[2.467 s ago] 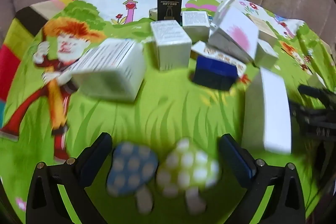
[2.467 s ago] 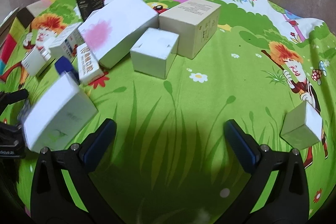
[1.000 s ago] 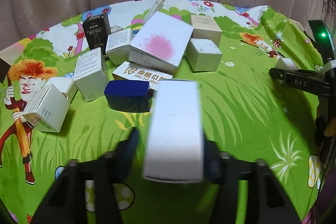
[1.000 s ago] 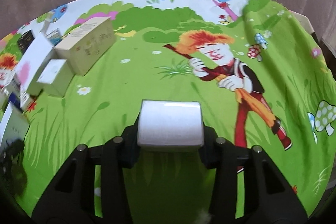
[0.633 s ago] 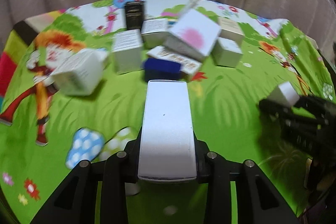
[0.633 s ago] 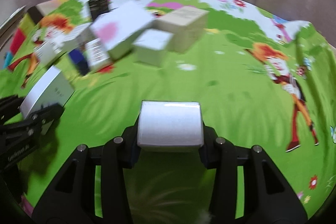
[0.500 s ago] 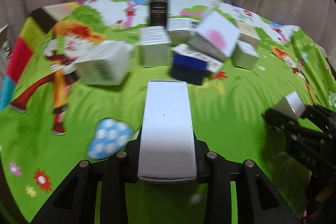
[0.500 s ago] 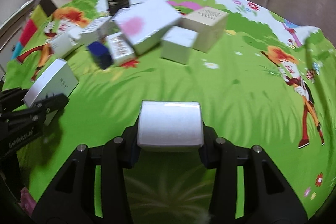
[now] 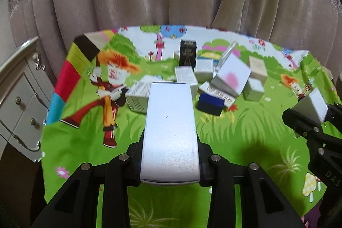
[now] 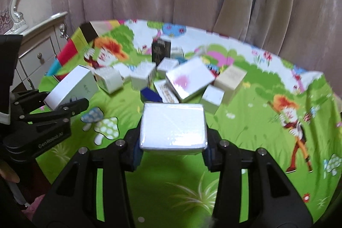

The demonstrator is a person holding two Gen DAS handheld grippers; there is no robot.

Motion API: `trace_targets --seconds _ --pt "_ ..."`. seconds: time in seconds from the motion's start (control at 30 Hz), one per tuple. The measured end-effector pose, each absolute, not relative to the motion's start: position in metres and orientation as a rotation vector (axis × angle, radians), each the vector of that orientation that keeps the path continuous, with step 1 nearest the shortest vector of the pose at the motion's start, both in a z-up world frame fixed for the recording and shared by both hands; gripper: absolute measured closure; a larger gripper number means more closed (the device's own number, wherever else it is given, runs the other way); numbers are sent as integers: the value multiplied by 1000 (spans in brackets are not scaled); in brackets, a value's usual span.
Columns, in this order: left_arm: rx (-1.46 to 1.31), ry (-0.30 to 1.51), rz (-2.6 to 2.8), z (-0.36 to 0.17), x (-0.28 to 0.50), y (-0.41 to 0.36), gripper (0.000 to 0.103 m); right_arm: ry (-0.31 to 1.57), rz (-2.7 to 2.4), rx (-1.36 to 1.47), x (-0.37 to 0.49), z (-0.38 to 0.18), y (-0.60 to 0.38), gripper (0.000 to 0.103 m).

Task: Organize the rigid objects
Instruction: 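Lift both held boxes and carry them toward the white bin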

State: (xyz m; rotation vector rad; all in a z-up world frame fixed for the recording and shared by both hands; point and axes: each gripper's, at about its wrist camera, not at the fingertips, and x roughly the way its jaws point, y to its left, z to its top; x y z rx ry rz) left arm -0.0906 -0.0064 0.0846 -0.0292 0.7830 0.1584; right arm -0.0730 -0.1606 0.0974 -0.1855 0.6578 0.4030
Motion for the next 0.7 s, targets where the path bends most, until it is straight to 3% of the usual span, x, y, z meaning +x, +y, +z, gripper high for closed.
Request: trace_targets --seconds 0.7 --pt "76 571 101 177 -138 -69 67 436 303 -110 -154 189 -235 54"
